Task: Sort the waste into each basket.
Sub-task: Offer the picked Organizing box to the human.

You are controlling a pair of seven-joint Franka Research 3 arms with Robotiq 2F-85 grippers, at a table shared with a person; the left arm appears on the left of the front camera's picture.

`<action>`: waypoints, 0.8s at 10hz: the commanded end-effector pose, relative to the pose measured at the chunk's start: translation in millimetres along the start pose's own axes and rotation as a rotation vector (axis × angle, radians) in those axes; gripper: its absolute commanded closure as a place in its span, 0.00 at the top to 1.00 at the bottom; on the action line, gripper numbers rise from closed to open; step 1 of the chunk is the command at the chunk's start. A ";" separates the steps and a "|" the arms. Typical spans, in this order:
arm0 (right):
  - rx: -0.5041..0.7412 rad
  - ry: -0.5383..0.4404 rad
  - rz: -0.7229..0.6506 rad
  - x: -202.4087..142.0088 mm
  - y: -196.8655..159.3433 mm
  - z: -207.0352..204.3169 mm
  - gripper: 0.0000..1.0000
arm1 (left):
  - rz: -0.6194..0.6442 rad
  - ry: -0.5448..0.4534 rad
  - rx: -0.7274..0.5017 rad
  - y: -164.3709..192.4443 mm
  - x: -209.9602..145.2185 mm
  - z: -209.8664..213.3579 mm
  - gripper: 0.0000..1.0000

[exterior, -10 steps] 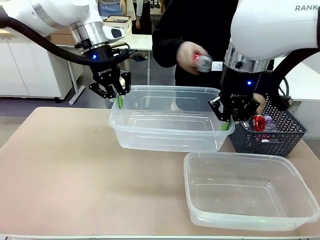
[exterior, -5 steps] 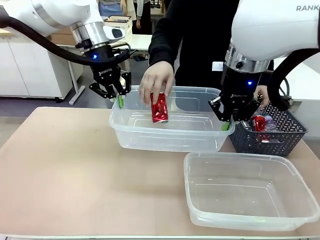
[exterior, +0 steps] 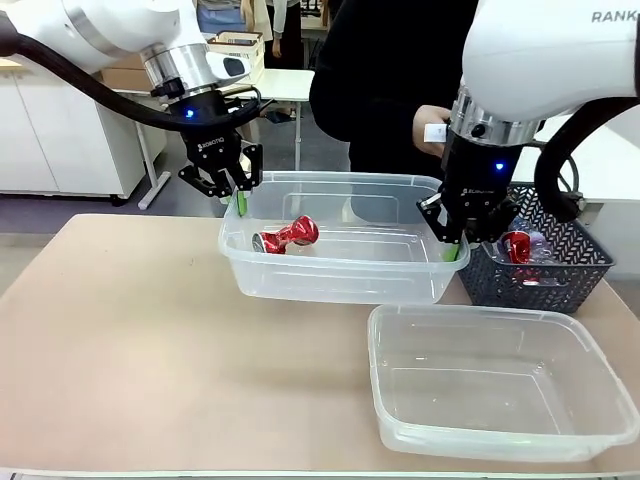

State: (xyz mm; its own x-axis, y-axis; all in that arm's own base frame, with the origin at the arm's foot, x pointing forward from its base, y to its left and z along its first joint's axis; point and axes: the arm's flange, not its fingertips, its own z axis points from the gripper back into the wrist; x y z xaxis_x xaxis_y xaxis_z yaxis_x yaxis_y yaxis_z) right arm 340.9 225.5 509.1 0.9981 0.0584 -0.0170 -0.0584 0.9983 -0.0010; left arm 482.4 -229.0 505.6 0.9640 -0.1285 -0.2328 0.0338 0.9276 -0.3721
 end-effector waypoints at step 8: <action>0.001 0.007 0.020 -2.6 6.1 2.5 0.05 | -0.011 -0.017 -0.005 -2.3 -3.9 1.3 0.07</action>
State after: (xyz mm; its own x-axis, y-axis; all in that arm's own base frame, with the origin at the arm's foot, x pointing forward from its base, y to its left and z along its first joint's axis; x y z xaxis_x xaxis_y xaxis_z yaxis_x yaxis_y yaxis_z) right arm 340.9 225.5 509.1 0.9981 0.0584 -0.0171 -0.0584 0.9983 -0.0010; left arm 482.4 -229.0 505.6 0.9640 -0.1285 -0.2328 0.0339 0.9276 -0.3719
